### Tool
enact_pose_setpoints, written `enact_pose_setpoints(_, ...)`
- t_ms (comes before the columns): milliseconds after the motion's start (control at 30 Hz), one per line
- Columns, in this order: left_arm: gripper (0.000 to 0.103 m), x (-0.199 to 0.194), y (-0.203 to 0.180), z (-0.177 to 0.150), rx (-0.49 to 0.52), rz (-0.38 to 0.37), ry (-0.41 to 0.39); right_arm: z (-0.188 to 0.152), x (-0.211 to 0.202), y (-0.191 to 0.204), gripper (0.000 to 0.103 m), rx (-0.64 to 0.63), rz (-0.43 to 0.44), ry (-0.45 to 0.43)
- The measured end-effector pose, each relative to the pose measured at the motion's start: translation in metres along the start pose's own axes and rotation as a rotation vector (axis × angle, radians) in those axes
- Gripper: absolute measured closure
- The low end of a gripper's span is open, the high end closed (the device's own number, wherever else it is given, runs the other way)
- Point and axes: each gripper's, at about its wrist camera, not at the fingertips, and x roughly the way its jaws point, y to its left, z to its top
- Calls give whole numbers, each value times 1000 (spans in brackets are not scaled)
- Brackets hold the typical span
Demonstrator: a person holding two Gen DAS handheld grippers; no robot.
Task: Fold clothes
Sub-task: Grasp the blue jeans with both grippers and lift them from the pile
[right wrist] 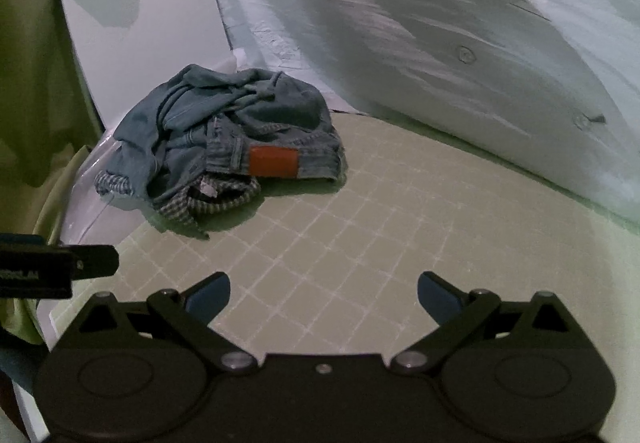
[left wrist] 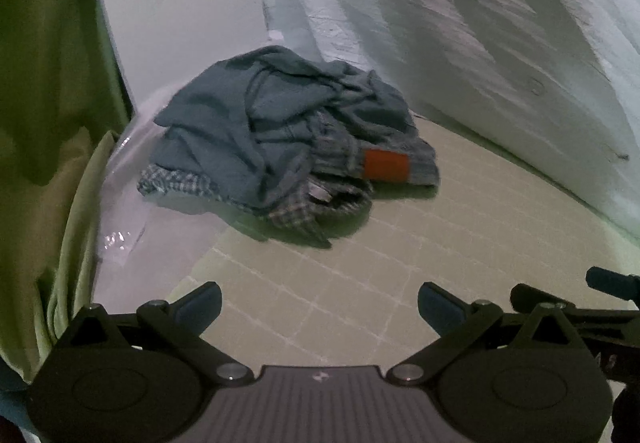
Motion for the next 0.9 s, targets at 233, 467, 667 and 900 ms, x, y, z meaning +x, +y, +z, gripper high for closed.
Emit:
enact_pose_setpoints(233,2,42,38,56,-55,41,-27,63,61,15,2,-19,-13,-27)
enact_pose_setpoints(467,13,113,68,136,-92,65,-58,137,136,29,5,-27,-30,-51)
enact_pose_setpoints(667,13,185,83,187,-130,92,-37,178,209,36,8,10,-14,-22)
enact_pose_setpoints(900,28,230,96,201,-219,44,-20,198,286,22,8,220,95,86)
